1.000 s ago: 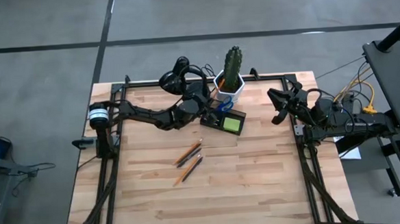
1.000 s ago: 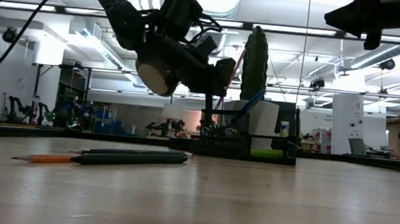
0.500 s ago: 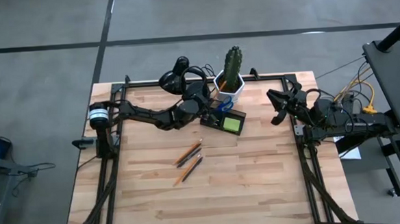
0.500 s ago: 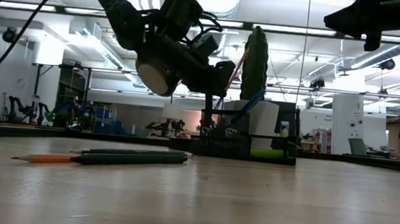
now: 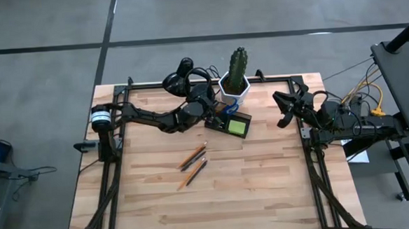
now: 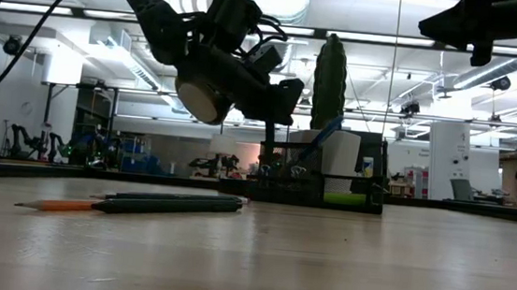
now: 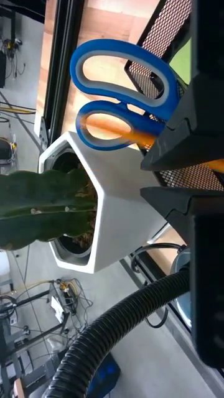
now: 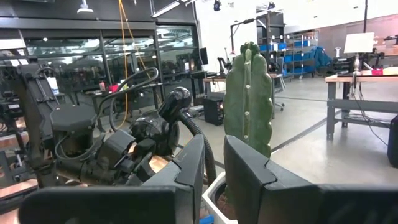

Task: Pick and place office supplies into organizer
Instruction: Put the top orange pencil into the black desk organizer

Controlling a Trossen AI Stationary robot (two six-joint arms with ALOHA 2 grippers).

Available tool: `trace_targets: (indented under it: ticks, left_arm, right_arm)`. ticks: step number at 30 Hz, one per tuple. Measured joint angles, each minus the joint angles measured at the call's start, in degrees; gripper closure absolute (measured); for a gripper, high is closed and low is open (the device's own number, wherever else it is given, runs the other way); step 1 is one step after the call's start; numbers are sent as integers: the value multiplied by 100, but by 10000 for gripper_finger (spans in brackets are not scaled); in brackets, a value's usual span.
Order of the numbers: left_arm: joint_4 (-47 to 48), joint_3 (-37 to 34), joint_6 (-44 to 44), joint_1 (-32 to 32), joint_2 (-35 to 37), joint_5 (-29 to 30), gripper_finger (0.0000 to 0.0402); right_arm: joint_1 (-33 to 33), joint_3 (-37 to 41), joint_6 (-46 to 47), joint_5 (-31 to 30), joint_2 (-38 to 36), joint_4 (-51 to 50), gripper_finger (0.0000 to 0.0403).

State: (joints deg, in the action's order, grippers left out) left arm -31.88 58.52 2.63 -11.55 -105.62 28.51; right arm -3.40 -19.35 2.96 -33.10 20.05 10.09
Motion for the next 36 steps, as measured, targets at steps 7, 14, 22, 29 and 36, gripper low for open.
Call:
trace_targets:
  ticks: [7,14,22,29,36]
  left_arm:
    - [-4,0,3,0,0,2,363]
    - [-6,65,273,25,38,7,362]
    - [-33,144,691,59,325,-545,362]
    - [-38,130,2765,66,547,-1033,362]
    - [-21,135,2795,88,567,-2201,362]
  right_arm:
    - [0,0,-9,2,0,2,350]
    - [0,0,-7,2,0,4,350]
    - [0,0,-2,2,0,11,350]
    - [0,0,-13,2,-9,11,350]
    - [0,0,-9,2,-9,10,350]
